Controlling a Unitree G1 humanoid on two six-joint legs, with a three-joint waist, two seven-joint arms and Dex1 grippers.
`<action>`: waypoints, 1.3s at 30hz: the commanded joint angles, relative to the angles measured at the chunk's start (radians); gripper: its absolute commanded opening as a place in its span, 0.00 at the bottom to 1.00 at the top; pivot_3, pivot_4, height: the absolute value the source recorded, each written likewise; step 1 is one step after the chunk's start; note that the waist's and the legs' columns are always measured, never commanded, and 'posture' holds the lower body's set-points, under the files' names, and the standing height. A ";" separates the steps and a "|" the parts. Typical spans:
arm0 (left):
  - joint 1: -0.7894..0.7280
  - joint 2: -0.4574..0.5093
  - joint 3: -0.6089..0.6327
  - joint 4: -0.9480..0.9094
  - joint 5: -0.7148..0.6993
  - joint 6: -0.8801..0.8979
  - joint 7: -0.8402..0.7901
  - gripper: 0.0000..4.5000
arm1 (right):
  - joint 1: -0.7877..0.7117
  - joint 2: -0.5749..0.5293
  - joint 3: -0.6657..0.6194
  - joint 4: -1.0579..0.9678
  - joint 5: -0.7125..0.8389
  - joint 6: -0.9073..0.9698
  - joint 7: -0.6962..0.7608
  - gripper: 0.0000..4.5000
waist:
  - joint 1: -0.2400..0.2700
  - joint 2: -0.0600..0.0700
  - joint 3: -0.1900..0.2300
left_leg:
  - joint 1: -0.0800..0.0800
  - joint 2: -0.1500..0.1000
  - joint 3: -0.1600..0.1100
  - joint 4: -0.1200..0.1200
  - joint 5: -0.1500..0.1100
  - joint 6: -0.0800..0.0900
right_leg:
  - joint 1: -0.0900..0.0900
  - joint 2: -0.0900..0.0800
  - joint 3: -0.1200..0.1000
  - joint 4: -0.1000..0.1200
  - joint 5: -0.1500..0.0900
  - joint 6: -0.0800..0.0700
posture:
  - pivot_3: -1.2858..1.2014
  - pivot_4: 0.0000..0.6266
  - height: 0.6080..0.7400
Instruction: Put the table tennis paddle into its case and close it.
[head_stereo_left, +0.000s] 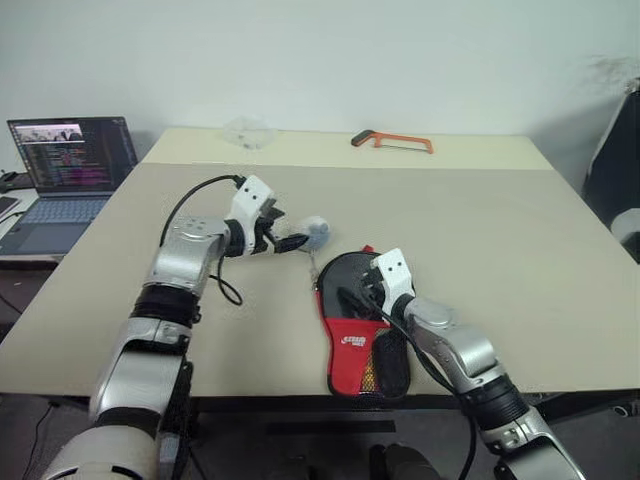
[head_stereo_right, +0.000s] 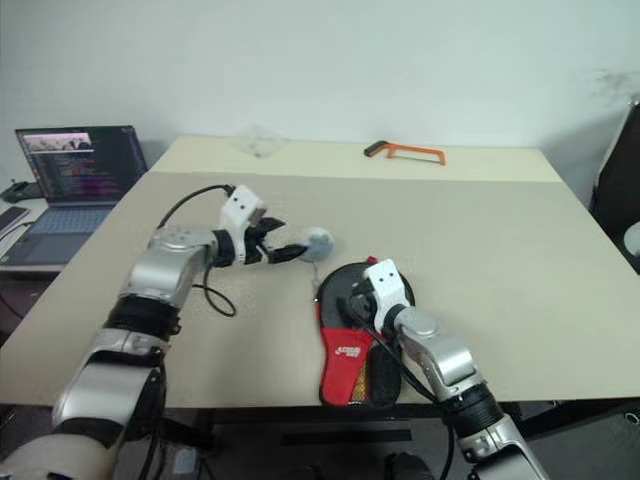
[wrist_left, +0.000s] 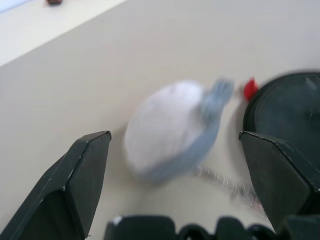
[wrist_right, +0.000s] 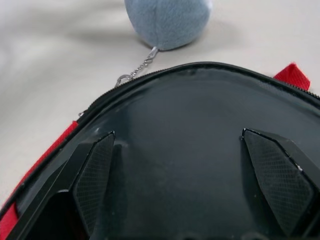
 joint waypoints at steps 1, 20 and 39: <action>-0.048 -0.022 -0.041 0.115 0.076 -0.080 0.015 1.00 | 0.066 0.002 0.019 0.080 -0.034 0.049 0.022 1.00 | -0.003 0.000 -0.001 | 0.002 0.000 0.000 0.000 0.000 0.001 | 0.002 0.000 0.000 0.000 0.000 0.000 | 0.52 0.24 1.00; -0.245 -0.240 -0.105 0.628 0.337 -0.301 0.407 0.79 | 0.091 0.009 0.014 0.033 -0.131 0.101 0.089 1.00 | -0.010 -0.004 -0.006 | 0.018 0.002 -0.003 0.001 0.000 0.001 | 0.019 0.003 -0.003 0.000 -0.003 0.004 | 0.52 0.24 1.00; -0.339 -0.322 -0.224 0.673 0.606 -0.613 0.963 0.03 | 0.065 0.016 0.036 0.046 -0.185 0.108 0.144 1.00 | -0.009 -0.003 -0.008 | 0.018 0.002 -0.003 0.000 0.000 0.000 | 0.019 0.002 -0.004 -0.001 -0.003 0.004 | 0.52 0.24 1.00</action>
